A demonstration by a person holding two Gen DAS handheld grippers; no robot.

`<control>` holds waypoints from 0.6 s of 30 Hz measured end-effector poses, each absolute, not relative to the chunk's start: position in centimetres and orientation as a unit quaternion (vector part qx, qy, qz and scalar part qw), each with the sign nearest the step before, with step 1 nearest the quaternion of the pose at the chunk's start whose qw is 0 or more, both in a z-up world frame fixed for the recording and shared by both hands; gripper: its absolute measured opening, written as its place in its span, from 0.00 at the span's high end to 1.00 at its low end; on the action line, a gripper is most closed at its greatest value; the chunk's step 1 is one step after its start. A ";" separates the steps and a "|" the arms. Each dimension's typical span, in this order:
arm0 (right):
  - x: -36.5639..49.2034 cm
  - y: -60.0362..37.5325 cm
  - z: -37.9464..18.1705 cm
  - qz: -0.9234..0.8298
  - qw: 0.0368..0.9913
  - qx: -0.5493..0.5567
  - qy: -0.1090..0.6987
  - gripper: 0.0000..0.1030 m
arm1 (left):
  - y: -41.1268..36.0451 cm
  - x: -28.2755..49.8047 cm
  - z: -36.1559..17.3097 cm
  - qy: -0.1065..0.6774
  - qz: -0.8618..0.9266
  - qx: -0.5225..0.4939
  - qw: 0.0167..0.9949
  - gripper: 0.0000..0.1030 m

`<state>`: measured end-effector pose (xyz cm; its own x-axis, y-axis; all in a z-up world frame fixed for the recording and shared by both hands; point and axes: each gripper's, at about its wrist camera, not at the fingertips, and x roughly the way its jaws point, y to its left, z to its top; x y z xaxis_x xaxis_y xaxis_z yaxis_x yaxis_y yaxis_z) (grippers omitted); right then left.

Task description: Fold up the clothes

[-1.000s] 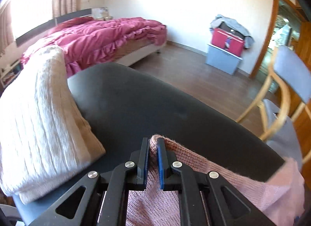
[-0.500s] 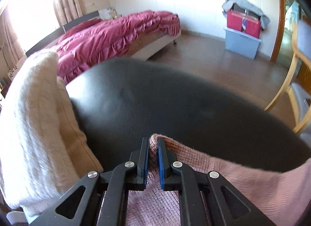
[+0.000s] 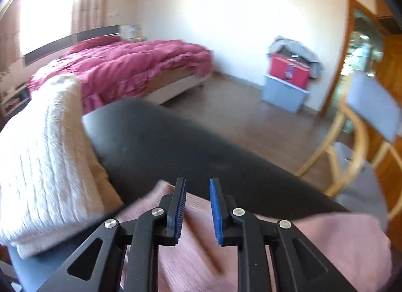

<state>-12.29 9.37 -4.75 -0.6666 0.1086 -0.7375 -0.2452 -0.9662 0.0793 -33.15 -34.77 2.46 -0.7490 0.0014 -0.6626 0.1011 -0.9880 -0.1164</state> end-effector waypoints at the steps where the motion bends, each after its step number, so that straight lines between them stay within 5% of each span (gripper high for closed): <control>1: -12.2 9.4 -4.7 0.909 0.098 -0.395 0.085 0.55 | -34.0 -32.3 2.5 0.065 -0.932 0.356 0.008 0.82; 8: -8.9 7.9 -1.8 0.932 0.062 -0.346 0.088 0.55 | -24.7 -26.7 -1.3 -0.060 -0.904 0.399 -0.137 0.82; 18: -8.5 8.6 -5.0 0.901 0.067 -0.427 0.045 0.54 | -16.8 -24.2 -6.1 -0.255 -0.889 0.362 -0.114 0.82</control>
<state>-8.46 8.61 -4.96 -0.6262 0.0830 -0.7752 -0.1591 -0.9870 0.0229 -24.20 -16.76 -6.08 -0.7120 0.0188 -0.7020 -0.3879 -0.8439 0.3707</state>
